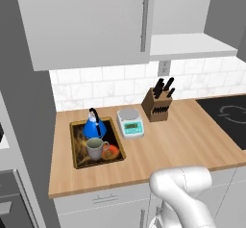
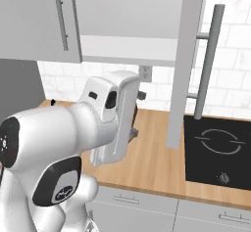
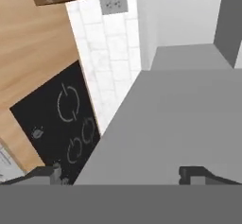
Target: Pick the kettle from the counter and place it on the tray. Then pick the mug from the cabinet and place it on the tray. Then close the cabinet doors.
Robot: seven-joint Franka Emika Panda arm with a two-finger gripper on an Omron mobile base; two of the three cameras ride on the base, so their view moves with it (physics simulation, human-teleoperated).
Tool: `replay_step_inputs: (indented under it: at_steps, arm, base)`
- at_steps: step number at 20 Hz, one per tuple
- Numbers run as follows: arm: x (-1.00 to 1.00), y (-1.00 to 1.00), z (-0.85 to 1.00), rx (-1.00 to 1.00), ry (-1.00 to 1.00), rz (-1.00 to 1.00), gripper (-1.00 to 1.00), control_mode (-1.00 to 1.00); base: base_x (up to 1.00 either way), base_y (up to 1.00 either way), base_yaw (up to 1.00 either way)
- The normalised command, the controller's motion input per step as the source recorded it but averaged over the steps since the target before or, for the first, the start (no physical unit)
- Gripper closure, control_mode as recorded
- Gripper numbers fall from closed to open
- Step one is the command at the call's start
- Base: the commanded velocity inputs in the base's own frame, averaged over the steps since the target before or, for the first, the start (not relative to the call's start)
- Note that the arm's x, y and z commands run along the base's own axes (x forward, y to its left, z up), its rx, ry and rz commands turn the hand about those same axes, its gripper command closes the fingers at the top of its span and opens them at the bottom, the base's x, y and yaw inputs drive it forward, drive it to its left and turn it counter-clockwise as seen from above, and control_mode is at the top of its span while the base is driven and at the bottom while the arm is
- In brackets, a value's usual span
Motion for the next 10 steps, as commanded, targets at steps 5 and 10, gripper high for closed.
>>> replay_step_inputs:
  at_steps: [5, 10]
  arm:
    - [-0.56, -0.64, 0.0, 0.04, -0.02, -0.31, -1.0, -1.0]
    - [-0.41, -0.52, 0.0, 0.0, 0.0, -0.27, -1.0, -1.0]
  base:
    - [0.0, 0.0, 0.0]
    - [0.0, 0.0, 0.0]
